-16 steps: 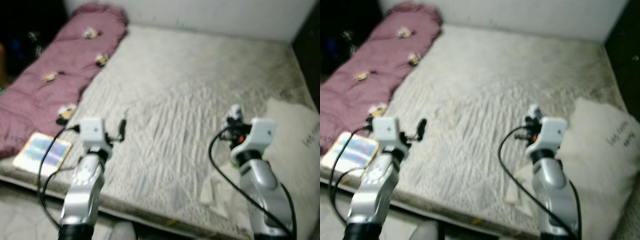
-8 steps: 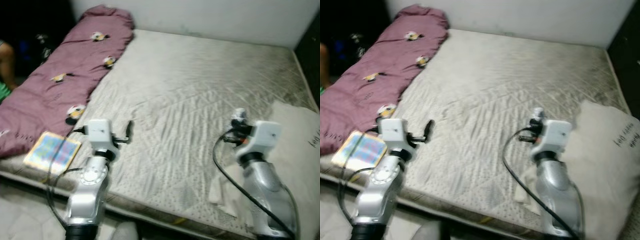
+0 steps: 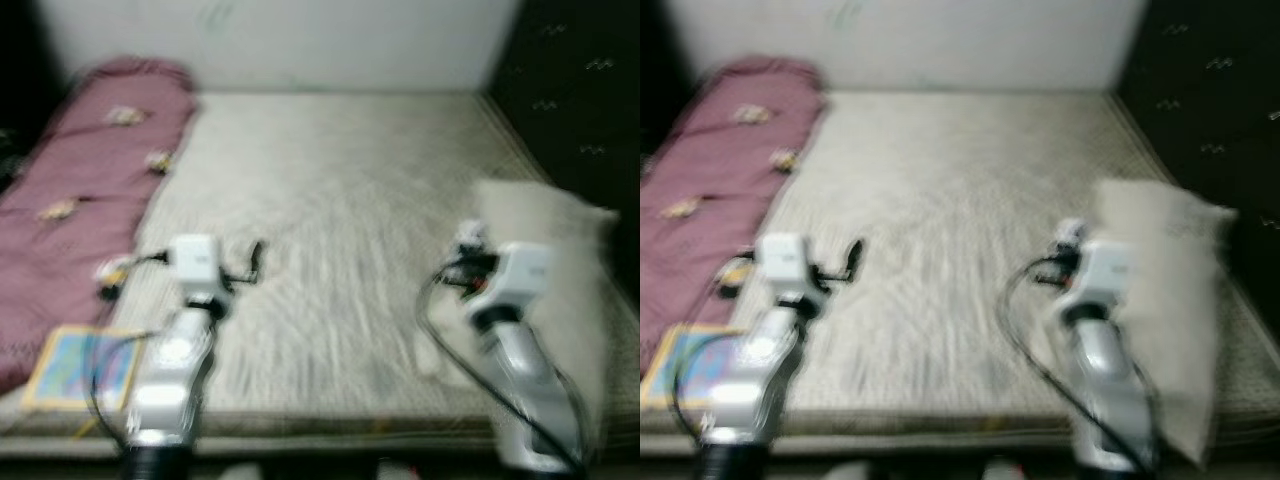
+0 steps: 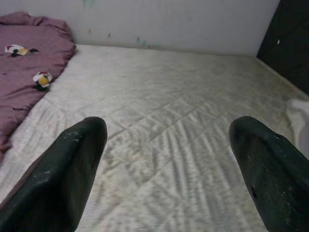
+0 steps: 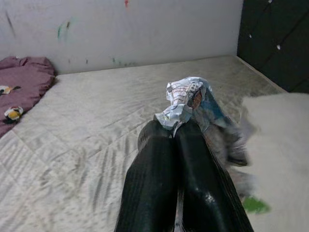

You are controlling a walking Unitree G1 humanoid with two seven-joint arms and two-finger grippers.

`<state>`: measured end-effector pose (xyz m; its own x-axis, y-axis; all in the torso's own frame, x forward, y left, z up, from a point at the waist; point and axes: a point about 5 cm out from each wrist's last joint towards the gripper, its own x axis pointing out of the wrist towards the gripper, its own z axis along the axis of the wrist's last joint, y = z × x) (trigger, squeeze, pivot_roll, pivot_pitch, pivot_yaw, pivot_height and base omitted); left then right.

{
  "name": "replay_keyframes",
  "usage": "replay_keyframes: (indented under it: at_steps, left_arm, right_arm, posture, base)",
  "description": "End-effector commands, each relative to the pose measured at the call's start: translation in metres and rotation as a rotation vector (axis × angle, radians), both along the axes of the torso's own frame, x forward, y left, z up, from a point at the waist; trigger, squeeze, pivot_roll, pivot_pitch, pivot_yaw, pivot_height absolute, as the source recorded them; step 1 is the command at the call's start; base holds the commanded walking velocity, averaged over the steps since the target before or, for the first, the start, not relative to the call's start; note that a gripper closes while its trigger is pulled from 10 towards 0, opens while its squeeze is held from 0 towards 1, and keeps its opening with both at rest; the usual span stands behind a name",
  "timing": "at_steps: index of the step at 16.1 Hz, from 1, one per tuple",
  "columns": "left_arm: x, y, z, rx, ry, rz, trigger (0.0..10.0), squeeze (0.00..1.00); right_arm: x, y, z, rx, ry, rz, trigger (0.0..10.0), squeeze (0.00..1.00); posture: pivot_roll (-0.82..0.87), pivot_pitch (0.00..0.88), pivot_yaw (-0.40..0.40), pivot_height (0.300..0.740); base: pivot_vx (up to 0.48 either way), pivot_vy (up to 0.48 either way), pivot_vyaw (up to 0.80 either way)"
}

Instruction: Clean up the room

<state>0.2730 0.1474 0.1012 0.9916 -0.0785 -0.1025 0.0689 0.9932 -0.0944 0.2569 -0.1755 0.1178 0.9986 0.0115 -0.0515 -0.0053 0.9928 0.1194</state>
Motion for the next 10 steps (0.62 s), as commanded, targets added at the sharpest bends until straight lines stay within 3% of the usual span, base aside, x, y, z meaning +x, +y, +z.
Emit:
replay_keyframes:
  at_steps: [1,10]
  left_arm:
    - [0.0000,-0.0056,0.0007,-0.010,-0.001,-0.016,10.0,0.00]
    - [0.0000,-0.0052,0.0021,-0.012,-0.012,-0.007,10.0,0.00]
  right_arm:
    - [0.0005,-0.0049,0.0021,-0.016,-0.005,-0.011,10.0,0.00]
    - [0.0027,-0.0005,0.0016,-0.032,-0.011,0.019,10.0,0.00]
  posture:
    - [-0.05,0.000,0.032,0.740]
    - [-0.05,0.000,0.029,0.740]
  base:
    - [0.000,0.480,0.00]
    - [0.000,0.480,0.00]
